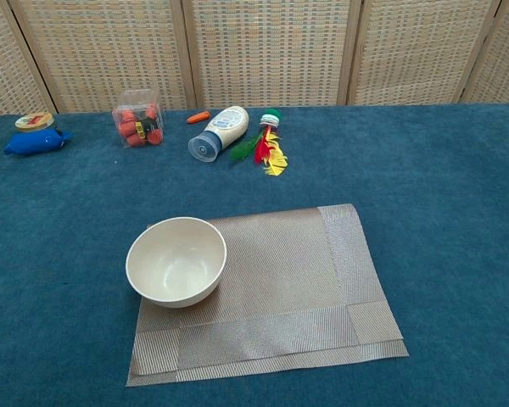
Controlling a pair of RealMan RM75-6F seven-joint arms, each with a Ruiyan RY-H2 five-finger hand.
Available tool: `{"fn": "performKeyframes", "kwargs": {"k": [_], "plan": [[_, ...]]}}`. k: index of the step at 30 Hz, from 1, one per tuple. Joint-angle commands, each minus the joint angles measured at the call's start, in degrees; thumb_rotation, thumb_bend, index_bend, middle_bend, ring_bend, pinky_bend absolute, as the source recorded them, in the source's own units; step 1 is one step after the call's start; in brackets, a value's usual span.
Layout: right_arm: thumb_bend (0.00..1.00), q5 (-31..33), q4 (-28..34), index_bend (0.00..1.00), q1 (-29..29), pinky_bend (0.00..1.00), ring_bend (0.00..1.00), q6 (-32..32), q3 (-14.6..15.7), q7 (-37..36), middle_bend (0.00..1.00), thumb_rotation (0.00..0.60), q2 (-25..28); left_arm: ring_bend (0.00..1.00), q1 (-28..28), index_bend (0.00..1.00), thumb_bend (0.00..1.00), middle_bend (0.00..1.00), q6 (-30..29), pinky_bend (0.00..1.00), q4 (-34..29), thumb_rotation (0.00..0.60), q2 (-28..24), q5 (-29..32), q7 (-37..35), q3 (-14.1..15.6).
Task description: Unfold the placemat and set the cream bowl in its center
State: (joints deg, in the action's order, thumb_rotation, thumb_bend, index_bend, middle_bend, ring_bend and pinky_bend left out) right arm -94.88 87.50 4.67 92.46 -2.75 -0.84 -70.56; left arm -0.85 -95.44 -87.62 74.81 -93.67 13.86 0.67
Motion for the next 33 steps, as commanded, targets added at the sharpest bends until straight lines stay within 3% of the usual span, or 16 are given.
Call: {"fn": "performKeyframes", "kwargs": {"k": [1,23,26,33], "plan": [[0.09,0.1,0.1,0.02,0.0,0.00,0.00,0.0,0.0,-0.2,0.00,0.600,0.1,0.00,0.0,0.00,0.05,0.00,0.0,0.00,0.0,0.600,0.1,0.0,-0.1,-0.1],[0.09,0.9,0.5,0.03,0.2,0.00,0.00,-1.1,-0.1,-0.9,0.00,0.600,0.5,0.00,-0.5,0.00,0.05,0.00,1.8,0.00,0.9,0.600,0.7,0.3,-0.1,-0.5],[0.09,1.0,0.6,0.04,0.1,0.00,0.00,-1.0,-0.1,-1.2,0.00,0.600,0.7,0.00,-1.0,0.05,0.06,0.00,2.5,0.00,1.1,0.600,1.0,-0.1,-0.1,-0.6],[0.09,1.3,0.8,0.05,0.1,0.00,0.00,-1.1,-0.2,-1.6,0.00,0.600,1.0,0.00,-4.7,0.28,0.10,0.00,6.0,0.00,0.7,0.600,2.2,-2.9,1.5,-1.1]]}}
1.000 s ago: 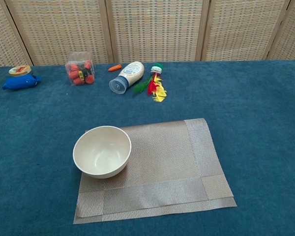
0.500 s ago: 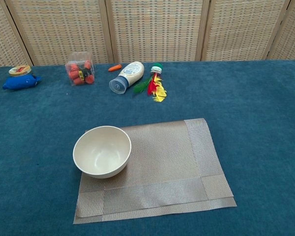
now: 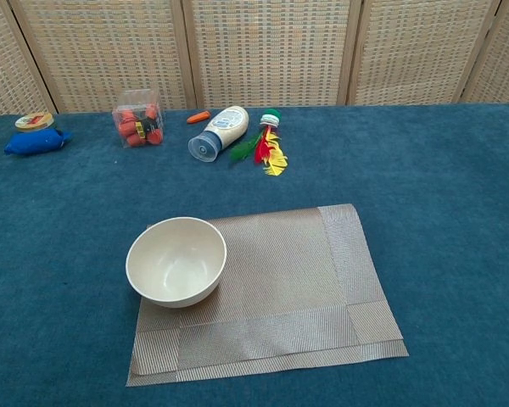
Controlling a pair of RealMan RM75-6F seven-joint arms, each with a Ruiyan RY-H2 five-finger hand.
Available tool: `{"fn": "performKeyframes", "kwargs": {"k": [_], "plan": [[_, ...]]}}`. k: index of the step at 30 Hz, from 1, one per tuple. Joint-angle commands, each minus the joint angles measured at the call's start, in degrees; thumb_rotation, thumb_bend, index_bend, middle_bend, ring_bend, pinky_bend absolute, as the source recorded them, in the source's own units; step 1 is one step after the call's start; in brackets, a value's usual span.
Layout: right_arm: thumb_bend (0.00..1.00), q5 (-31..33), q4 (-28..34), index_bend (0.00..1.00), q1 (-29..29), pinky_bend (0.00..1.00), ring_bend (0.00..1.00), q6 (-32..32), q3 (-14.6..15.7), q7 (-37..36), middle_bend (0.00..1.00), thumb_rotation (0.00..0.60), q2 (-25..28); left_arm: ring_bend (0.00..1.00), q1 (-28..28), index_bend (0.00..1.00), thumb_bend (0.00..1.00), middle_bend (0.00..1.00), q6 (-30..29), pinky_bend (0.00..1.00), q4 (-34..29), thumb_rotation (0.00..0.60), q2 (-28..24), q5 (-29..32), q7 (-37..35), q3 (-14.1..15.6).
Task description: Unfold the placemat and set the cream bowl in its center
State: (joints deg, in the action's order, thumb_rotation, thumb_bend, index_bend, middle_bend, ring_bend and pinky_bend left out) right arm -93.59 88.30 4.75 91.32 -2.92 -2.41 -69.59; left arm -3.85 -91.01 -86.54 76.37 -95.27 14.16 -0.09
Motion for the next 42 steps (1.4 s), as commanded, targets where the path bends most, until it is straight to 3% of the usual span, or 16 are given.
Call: {"fn": "performKeyframes", "kwargs": {"k": [1,13,24,31,42], "plan": [[0.09,0.0,0.0,0.05,0.0,0.00,0.00,0.1,0.0,0.0,0.00,0.600,0.0,0.00,-2.6,0.30,0.11,0.00,2.3,0.00,-0.7,0.600,1.0,-2.0,1.8,-0.5],[0.09,0.2,0.1,0.05,0.0,0.00,0.00,-0.1,-0.1,-1.6,0.00,0.600,0.4,0.00,-11.3,0.35,0.18,0.00,15.8,0.00,-5.0,0.600,8.7,-2.8,14.0,-1.3],[0.09,1.3,0.1,0.06,-0.3,0.00,0.00,0.6,-1.0,-5.8,0.00,0.600,1.8,0.00,-16.0,0.38,0.19,0.00,24.5,0.00,-4.8,0.600,18.3,1.6,24.9,-2.1],[0.09,1.3,0.0,0.06,-0.3,0.00,0.00,0.7,-1.0,-7.0,0.00,0.600,2.1,0.00,-16.7,0.41,0.19,0.00,25.1,0.00,-3.1,0.600,20.9,3.4,27.6,-2.0],[0.09,1.4,0.1,0.06,-0.3,0.00,0.00,0.6,-1.0,-7.4,0.00,0.600,2.3,0.00,-18.2,0.56,0.23,0.00,25.7,0.00,1.0,0.600,23.6,5.8,27.0,-2.4]]}}
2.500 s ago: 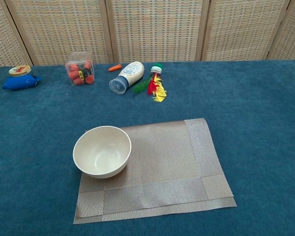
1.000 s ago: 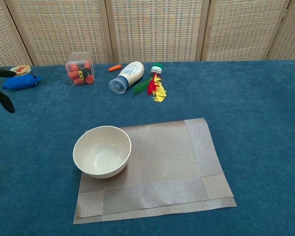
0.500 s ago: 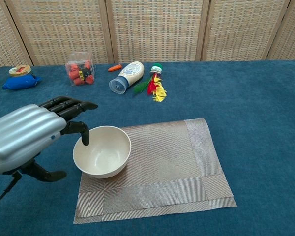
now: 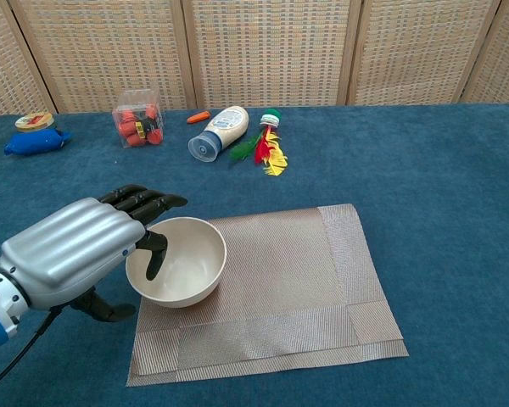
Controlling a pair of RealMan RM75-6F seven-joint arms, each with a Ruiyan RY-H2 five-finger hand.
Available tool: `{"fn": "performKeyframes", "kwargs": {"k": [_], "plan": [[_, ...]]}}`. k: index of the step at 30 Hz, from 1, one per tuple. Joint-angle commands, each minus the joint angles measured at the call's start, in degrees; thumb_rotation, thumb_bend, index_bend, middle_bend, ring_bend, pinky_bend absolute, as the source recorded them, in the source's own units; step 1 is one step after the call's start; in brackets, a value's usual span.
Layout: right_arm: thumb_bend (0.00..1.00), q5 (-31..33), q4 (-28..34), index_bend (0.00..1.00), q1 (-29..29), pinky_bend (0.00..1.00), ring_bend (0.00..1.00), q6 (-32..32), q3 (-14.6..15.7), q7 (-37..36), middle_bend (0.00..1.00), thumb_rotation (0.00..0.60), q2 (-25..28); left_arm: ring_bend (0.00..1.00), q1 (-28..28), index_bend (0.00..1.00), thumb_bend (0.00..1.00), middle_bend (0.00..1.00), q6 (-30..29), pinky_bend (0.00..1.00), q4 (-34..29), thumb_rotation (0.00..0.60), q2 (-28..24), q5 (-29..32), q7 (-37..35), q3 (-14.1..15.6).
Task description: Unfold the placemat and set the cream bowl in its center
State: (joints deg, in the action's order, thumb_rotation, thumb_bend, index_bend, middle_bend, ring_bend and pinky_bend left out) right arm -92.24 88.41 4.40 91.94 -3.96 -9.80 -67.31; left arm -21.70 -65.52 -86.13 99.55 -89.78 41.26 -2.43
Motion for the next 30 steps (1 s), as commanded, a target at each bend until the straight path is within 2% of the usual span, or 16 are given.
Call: {"fn": "performKeyframes", "kwargs": {"k": [1,6,13,18,23,30], "plan": [[0.09,0.0,0.0,0.06,0.0,0.00,0.00,-0.1,0.0,0.0,0.00,0.600,0.0,0.00,-0.5,0.56,0.24,0.00,0.3,0.00,0.9,0.600,0.6,0.4,-0.2,-0.1],[0.09,0.0,0.0,0.07,0.1,0.00,0.00,-0.2,0.0,0.0,0.00,0.600,0.0,0.00,-1.3,0.61,0.26,0.00,0.4,0.00,2.8,0.600,1.9,0.7,-0.9,-0.3],[0.09,-0.2,0.0,0.07,0.0,0.00,0.00,0.3,-0.1,-0.5,0.00,0.600,-0.1,0.00,-2.1,0.68,0.36,0.00,0.0,0.00,4.3,0.600,2.9,1.7,-0.6,-0.4],[0.09,-0.4,-0.2,0.07,0.0,0.00,0.00,0.5,-0.1,-0.9,0.00,0.600,-0.2,0.00,-2.1,0.73,0.38,0.00,-1.4,0.00,4.4,0.600,2.8,1.2,-1.1,-0.2],[0.09,-0.4,-0.1,0.07,0.0,0.00,0.00,0.5,-0.1,-1.0,0.00,0.600,-0.1,0.00,-2.3,0.73,0.38,0.00,-2.2,0.00,3.9,0.600,1.8,1.1,-1.4,-0.3],[0.09,-0.7,0.3,0.07,-0.2,0.00,0.00,0.7,0.1,-0.7,0.00,0.600,0.1,0.00,-2.6,0.72,0.38,0.00,-3.3,0.00,3.1,0.600,-2.4,2.1,-2.3,-1.8]]}}
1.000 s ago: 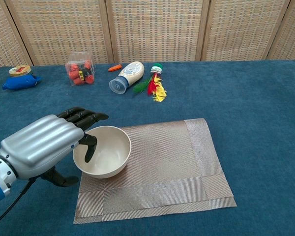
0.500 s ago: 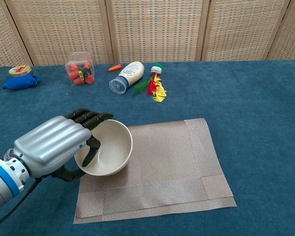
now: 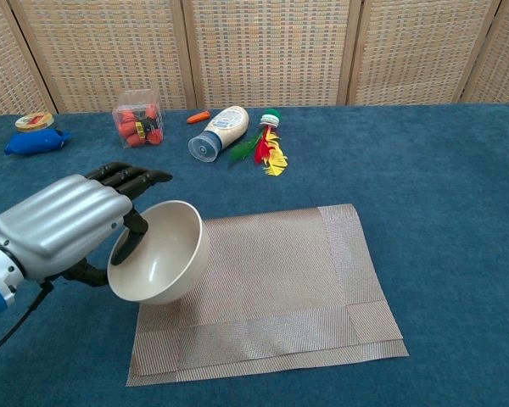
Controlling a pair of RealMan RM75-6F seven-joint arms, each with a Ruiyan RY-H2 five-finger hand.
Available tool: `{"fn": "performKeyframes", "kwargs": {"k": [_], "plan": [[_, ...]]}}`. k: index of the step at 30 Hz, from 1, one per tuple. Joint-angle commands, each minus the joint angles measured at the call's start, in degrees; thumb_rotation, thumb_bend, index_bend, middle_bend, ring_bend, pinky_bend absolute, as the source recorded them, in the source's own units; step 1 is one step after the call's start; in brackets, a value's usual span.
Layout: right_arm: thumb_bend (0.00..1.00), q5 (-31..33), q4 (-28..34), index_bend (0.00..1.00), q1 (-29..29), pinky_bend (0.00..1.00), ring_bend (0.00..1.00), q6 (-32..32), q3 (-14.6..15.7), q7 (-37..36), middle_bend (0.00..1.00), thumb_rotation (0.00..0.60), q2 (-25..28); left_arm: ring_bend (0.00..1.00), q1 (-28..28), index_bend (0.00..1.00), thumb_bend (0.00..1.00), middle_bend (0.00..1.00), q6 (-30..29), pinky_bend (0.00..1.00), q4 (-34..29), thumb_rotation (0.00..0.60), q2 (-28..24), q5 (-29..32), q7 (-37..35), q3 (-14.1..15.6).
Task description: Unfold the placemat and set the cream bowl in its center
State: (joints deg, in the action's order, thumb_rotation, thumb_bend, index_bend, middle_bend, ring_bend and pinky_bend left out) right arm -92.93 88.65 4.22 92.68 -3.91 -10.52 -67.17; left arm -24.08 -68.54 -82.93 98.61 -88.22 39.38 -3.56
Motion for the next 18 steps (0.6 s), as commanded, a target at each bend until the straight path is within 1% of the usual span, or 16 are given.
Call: {"fn": "performKeyframes", "kwargs": {"k": [1,9,13,18], "plan": [[0.09,-0.1,0.0,0.07,0.0,0.00,0.00,0.0,0.1,0.1,0.00,0.600,0.0,0.00,-0.2,0.72,0.38,0.00,-0.4,0.00,0.0,0.600,-2.0,0.9,-0.7,-0.9],[0.09,-0.3,0.2,0.07,0.2,0.00,0.00,-0.6,0.4,1.3,0.00,0.600,-0.3,0.00,-0.3,0.72,0.38,0.00,-1.0,0.00,2.1,0.600,-6.3,2.8,-4.0,-2.3],[0.09,-0.4,0.3,0.08,0.2,0.00,0.00,-0.9,0.6,1.9,0.00,0.600,-0.3,0.00,-0.6,0.72,0.38,0.00,-0.2,0.00,4.7,0.600,-7.6,4.7,-6.2,-3.2],[0.09,-0.6,0.4,0.08,0.3,0.00,0.00,-1.0,0.7,2.5,0.00,0.600,-0.5,0.00,-1.3,0.71,0.38,0.00,1.4,0.00,9.6,0.600,-8.6,7.6,-10.4,-4.6]]}}
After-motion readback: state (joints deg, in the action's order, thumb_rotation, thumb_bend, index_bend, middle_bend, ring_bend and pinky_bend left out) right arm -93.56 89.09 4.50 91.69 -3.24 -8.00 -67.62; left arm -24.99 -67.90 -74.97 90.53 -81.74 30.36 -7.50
